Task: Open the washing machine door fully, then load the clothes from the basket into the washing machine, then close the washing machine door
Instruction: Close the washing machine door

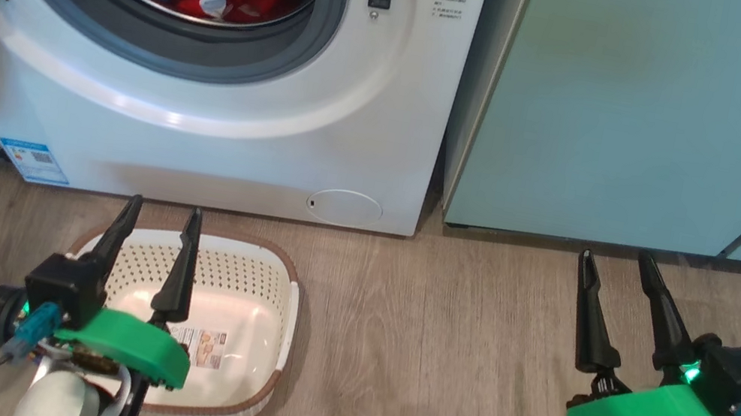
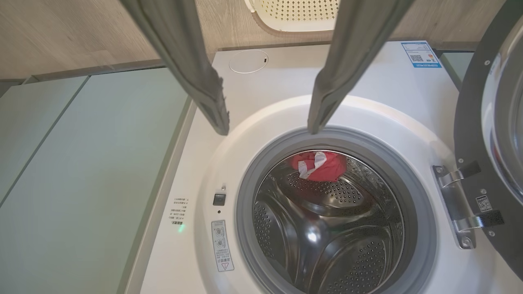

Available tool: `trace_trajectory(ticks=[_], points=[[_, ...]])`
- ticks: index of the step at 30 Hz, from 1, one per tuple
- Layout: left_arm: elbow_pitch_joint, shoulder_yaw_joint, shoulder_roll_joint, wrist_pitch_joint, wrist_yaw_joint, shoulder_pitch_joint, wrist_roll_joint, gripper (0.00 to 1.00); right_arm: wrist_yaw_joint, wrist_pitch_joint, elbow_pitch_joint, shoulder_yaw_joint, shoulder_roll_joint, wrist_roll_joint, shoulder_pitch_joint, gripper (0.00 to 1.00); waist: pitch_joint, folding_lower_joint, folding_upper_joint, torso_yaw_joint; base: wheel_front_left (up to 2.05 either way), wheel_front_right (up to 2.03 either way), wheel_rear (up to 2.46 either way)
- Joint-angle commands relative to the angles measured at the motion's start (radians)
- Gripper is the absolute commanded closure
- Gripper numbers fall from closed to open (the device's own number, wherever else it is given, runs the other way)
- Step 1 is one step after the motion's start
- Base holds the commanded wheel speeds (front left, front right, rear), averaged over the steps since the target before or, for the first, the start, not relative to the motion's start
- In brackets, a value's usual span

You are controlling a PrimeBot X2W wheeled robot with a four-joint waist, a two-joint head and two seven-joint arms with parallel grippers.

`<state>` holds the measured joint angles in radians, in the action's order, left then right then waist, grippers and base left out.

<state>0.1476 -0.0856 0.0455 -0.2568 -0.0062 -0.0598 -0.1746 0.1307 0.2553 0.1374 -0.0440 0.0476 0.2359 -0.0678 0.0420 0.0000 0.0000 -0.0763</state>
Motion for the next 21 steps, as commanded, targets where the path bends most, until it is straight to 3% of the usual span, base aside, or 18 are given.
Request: trace_trajectory(ticks=[1, 14, 21], points=[[-0.033, 0.039, 0.005, -0.005, 0.002, -0.039, -0.001, 0.00, 0.000, 0.006, -0.034, -0.022, 0.003, 0.001, -0.021, 0.00, 0.001, 0.0000, 0.0000, 0.001, -1.49, 1.45, 0.04], [-0.033, 0.045, 0.005, -0.005, 0.009, -0.041, 0.012, 0.00, 0.000, 0.006, -0.029, -0.021, 0.003, -0.001, -0.021, 0.00, -0.001, 0.0000, 0.0000, 0.009, -2.00, 1.97, 0.04], [-0.026, 0.043, 0.005, -0.005, 0.017, -0.040, 0.016, 0.00, 0.000, 0.006, -0.025, -0.022, 0.003, -0.002, -0.020, 0.00, -0.004, 0.0000, 0.0000, 0.012, -1.26, 1.26, 0.00]])
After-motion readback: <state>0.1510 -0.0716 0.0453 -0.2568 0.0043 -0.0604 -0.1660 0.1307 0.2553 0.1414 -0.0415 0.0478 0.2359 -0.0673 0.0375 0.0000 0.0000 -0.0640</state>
